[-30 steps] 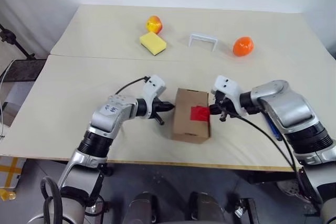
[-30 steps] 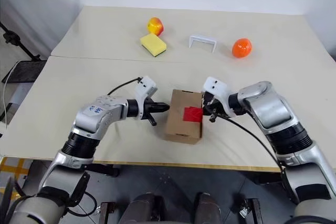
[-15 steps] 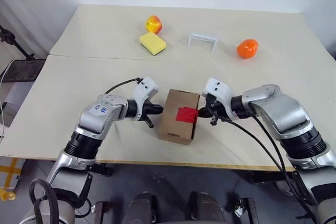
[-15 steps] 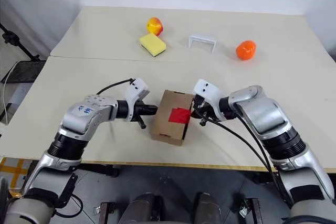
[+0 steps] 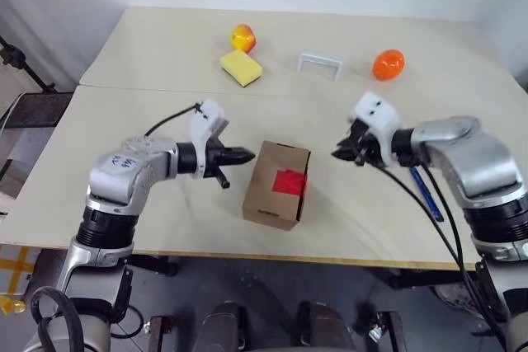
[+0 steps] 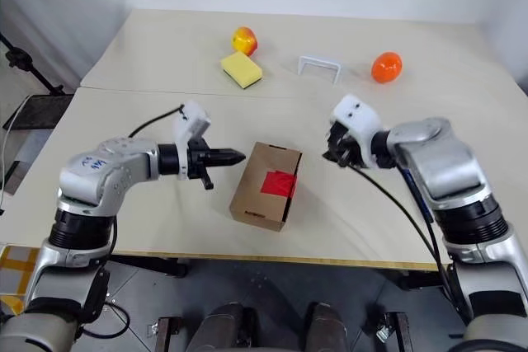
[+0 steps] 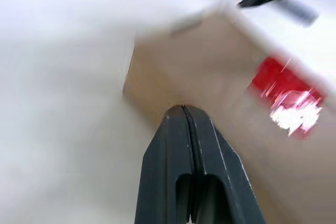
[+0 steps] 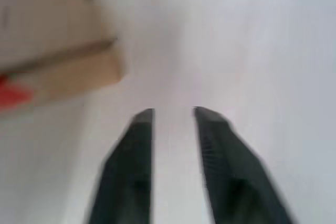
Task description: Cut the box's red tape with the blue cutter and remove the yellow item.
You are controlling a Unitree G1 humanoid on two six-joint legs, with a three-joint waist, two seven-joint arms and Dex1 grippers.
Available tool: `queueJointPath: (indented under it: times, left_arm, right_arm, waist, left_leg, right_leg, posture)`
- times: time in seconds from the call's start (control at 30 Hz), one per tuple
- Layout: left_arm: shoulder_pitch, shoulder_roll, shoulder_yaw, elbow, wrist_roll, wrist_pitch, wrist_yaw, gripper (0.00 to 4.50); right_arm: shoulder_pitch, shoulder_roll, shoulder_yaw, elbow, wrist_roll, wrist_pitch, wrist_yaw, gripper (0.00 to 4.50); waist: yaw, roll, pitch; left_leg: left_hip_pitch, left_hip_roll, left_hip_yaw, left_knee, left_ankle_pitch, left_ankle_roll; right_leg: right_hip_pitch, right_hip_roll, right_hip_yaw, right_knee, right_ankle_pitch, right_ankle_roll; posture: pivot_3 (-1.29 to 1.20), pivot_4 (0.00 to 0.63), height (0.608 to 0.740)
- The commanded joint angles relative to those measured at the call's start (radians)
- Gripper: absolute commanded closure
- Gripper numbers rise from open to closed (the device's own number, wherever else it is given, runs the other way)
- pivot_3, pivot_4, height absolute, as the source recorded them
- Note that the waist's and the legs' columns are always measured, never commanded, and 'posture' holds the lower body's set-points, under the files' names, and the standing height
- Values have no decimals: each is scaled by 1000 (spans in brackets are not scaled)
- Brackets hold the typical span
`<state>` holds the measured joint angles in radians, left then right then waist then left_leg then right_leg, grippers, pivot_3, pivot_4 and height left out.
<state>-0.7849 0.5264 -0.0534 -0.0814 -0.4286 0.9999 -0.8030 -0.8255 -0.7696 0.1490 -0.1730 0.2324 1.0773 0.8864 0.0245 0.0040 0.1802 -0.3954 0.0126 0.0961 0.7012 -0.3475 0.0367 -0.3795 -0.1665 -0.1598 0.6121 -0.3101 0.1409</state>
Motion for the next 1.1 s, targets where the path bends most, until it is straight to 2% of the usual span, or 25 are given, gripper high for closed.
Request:
queueJointPath:
  times: [0.03, 0.2, 0.23, 0.33, 0.47, 0.83, 1.1]
  left_arm:
    - [-50, -16, -37, 25, -8, -43, -38, 4500]
    - [-85, -22, -121, 111, 42, -125, -83, 4500]
    - [-91, -24, -140, 126, 52, -140, -93, 4500]
    - [-112, -23, -244, 197, 133, -225, -139, 4500]
    - [-128, -20, -284, 239, 178, -276, -177, 4500]
    - [-114, -9, -279, 230, 203, -274, -205, 4500]
    - [-95, -7, -277, 199, 202, -248, -200, 4500]
  right_arm:
    - [-17, 41, -60, -81, 59, 91, -44, 1845]
    - [-5, 64, -50, -124, 92, 137, -81, 140]
    - [-1, 73, -49, -126, 96, 142, -92, 62]
    - [37, 116, -18, -121, 84, 132, -149, 62]
    - [70, 117, 19, -122, 87, 109, -154, 62]
    - [113, -30, 140, -36, 14, -44, -89, 62]
    - [103, -23, 222, 63, -57, -152, -44, 62]
  waist:
    - [-2, 0, 0]
    - [-3, 0, 0]
    - [-3, 0, 0]
    - [-1, 0, 0]
    - [-3, 0, 0]
    - [-1, -4, -2]
    - [-4, -4, -2]
  left_leg:
    - [0, 0, 0, 0, 0, 0]
    - [0, 0, 1, -1, 0, 0]
    - [0, 0, 1, -1, 0, 0]
    - [0, 0, 2, -1, 0, 0]
    - [1, -1, 4, -1, 0, 0]
    - [5, 0, 2, -1, 0, 0]
    - [5, 0, 3, -1, 0, 0]
  right_leg:
    - [0, 0, 0, 0, 0, 0]
    - [0, 0, 0, 0, 0, 0]
    - [0, 0, 0, 0, 0, 0]
    - [-1, 0, 0, 1, 0, 0]
    - [-1, 0, 1, 0, 0, 0]
    - [3, 0, 0, 0, 0, 0]
    - [3, 0, 1, -1, 0, 0]
  posture:
    - [0, 150, 740]
    - [0, 150, 740]
    - [0, 150, 740]
    - [0, 150, 740]
    - [0, 150, 740]
    - [0, 150, 740]
    - [0, 150, 740]
